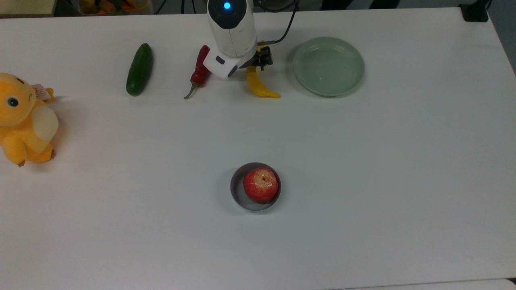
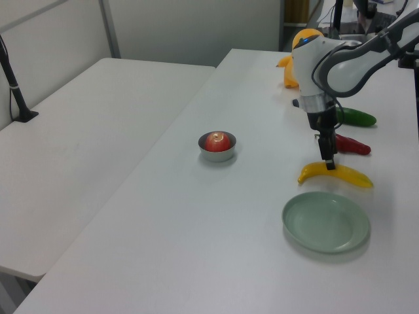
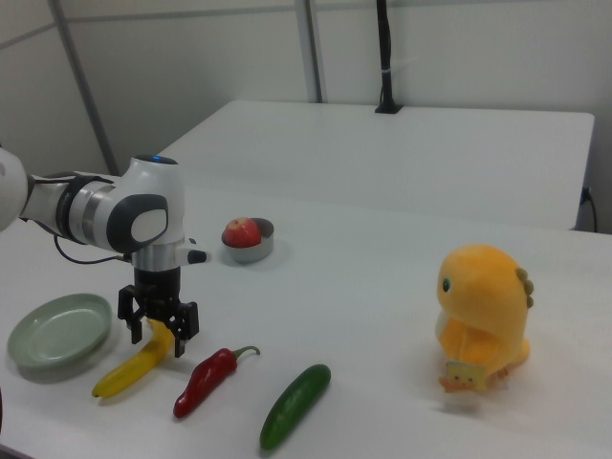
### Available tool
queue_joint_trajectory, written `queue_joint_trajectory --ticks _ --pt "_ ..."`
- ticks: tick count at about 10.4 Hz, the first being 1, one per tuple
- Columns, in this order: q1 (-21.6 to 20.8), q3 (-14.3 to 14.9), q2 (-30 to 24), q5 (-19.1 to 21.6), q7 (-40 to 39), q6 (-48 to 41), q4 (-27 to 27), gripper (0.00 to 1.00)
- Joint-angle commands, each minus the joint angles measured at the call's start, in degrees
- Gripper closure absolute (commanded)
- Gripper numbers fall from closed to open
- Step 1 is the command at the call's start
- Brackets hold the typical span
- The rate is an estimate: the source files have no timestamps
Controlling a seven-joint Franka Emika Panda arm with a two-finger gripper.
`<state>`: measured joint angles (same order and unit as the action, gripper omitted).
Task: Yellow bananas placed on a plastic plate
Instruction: 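Close the gripper on the middle of the yellow banana, then lift the banana and carry it toward the green plate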
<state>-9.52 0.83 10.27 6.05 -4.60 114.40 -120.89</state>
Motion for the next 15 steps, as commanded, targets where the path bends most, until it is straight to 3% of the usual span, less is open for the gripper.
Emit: queue_joint_trajectory --ticks 1,4,7,11,15 --pt "-0.5 -0.7 1.1 0.9 -0.3 3.6 -0.9 0.16" --pt "-0.4 -0.7 0.7 0.9 -0.4 2.8 -0.7 0.58" --pt "0.0 -0.7 -0.5 0.8 -1.3 -1.4 -0.2 0.83" --pt "1.3 1.9 -6.6 0.8 -3.8 -14.6 4.0 0.83" --pt "1.7 3.4 -10.6 0.8 -4.6 -21.6 10.6 0.83"
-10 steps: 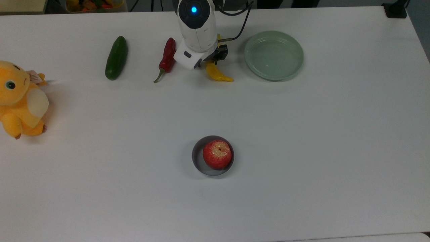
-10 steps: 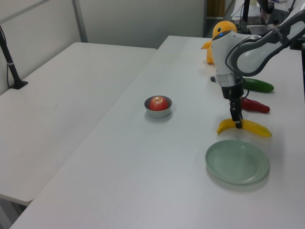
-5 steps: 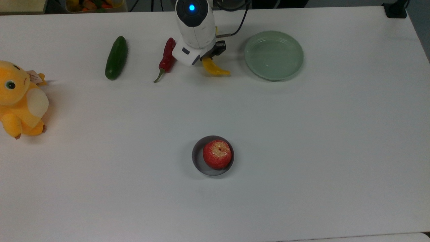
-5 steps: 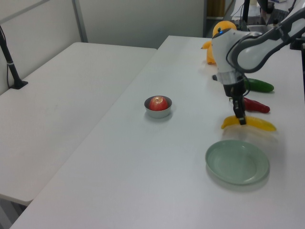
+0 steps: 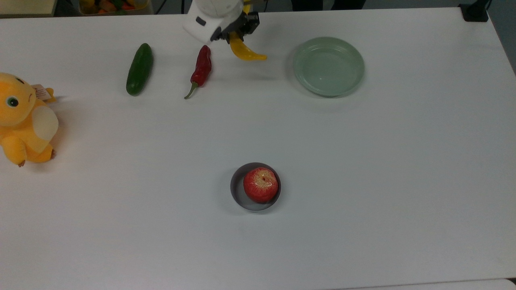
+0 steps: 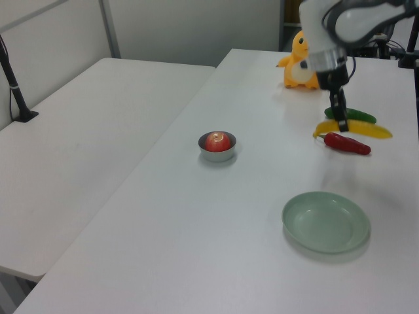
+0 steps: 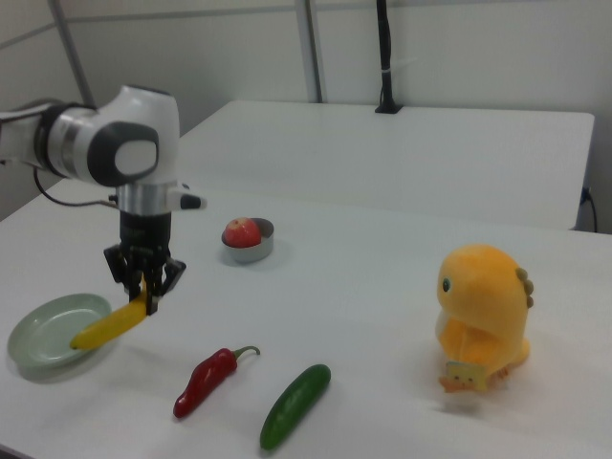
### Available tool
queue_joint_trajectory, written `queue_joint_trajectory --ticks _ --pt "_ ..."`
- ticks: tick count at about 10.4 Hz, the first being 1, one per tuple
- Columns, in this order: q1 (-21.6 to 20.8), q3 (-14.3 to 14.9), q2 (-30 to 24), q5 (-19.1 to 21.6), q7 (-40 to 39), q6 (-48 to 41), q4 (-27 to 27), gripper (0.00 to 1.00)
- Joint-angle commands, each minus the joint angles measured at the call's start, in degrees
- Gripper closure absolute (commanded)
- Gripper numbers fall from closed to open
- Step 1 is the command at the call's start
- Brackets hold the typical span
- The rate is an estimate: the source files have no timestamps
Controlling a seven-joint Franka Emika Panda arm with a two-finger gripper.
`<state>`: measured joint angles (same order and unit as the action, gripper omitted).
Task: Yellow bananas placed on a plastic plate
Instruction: 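Lift the banana and carry it toward the green plate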
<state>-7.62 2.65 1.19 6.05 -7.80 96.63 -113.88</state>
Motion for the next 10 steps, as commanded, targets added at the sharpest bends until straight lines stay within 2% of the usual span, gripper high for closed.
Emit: queue_joint_trajectory --ticks 1,3,5,7,10 --pt "-0.3 2.1 -1.6 0.8 -1.3 -6.1 6.2 0.83" --pt "-0.7 2.4 -1.9 1.0 -0.6 -8.0 9.2 0.81" --pt "-2.7 1.3 -2.1 1.2 1.6 -7.3 9.7 0.81" --pt "-3.6 -1.5 -1.3 3.3 5.2 -5.7 9.3 0.81" --pt "-5.4 -6.2 1.1 3.7 9.2 0.4 9.1 0.81"
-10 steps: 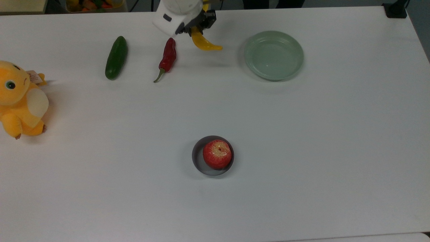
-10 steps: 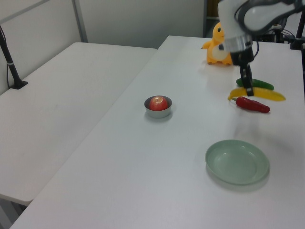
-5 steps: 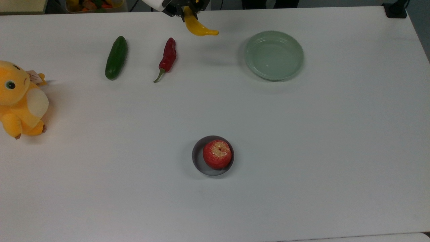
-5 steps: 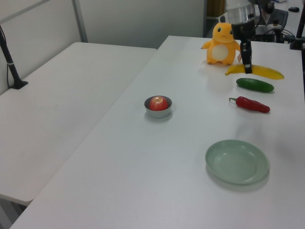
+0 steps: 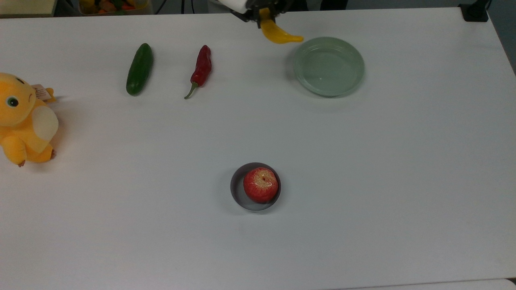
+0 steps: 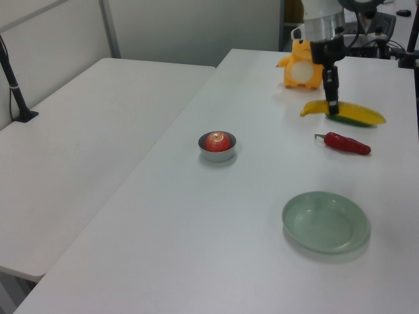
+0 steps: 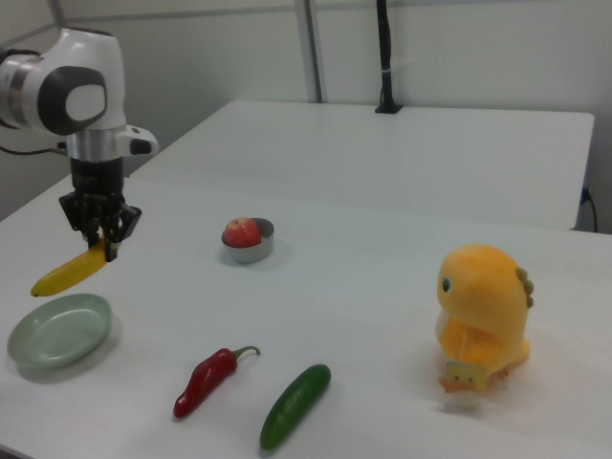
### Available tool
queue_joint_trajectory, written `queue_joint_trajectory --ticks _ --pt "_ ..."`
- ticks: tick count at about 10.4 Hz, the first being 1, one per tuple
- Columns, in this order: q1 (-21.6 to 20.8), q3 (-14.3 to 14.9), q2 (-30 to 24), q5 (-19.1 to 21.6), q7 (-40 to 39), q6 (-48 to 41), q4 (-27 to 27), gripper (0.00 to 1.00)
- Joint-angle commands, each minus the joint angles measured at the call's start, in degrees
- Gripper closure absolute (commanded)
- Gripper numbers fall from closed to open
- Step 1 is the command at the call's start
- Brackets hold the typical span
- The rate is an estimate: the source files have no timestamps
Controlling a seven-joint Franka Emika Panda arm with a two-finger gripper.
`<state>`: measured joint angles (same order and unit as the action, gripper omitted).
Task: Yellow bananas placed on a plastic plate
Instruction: 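Lift the banana and carry it toward the green plate, then lower the banana onto the green plate and open the gripper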
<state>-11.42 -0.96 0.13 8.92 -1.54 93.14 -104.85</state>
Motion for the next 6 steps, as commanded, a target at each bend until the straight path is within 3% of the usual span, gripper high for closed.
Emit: queue_joint_trajectory --ticks 1,3,6 --pt "-1.9 -4.5 3.4 0.8 4.3 7.2 -0.7 0.8" --pt "-1.9 -7.9 4.7 0.7 7.8 13.2 -3.2 0.8" --pt "-3.6 -8.6 8.6 0.5 10.3 18.5 -3.6 0.8"
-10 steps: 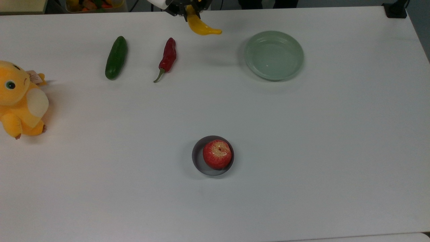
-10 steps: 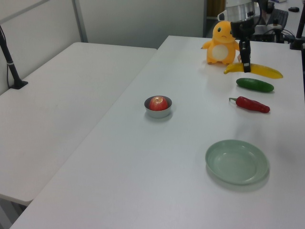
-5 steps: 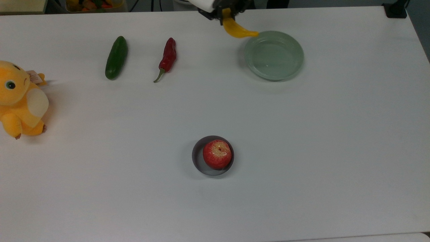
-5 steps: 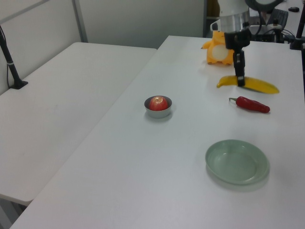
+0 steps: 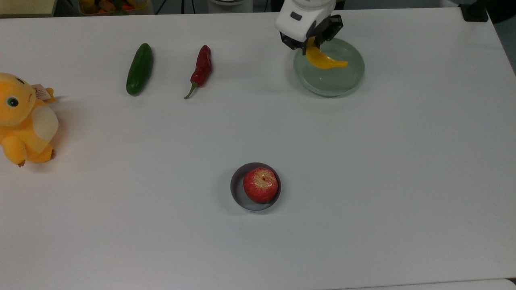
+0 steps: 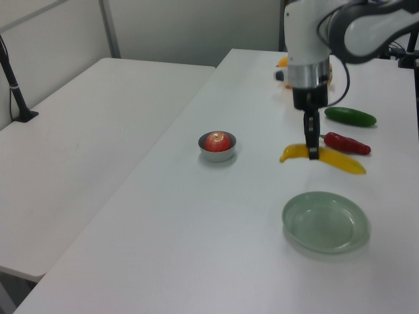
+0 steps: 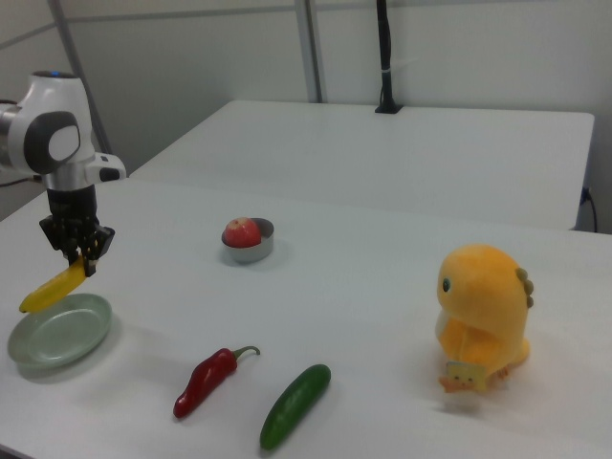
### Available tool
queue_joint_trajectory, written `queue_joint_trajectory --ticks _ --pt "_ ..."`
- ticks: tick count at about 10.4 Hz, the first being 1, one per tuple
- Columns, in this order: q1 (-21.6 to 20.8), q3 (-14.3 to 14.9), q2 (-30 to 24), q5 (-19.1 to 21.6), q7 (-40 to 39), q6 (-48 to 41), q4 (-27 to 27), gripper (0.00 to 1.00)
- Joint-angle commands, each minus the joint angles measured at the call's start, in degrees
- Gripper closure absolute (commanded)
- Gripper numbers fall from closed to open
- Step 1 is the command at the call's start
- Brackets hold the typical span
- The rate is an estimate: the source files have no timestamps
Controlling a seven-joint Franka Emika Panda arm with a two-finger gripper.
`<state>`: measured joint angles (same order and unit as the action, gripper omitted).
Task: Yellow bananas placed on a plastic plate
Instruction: 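Lower the banana onto the green plate and open the gripper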
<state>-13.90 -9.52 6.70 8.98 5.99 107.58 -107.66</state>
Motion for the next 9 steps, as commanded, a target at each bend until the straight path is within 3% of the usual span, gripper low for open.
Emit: queue_joint_trajectory --ticks 1,6,8,9 --pt "-1.8 -0.1 2.9 -0.3 4.2 5.5 -1.5 0.8" --pt "-3.6 -1.6 6.9 -2.2 6.0 10.1 -4.4 0.78" --pt "-3.5 -2.1 6.9 -3.1 7.3 9.8 -4.8 0.69" --pt "-3.5 -2.1 6.9 -3.3 7.2 9.8 -4.9 0.59"
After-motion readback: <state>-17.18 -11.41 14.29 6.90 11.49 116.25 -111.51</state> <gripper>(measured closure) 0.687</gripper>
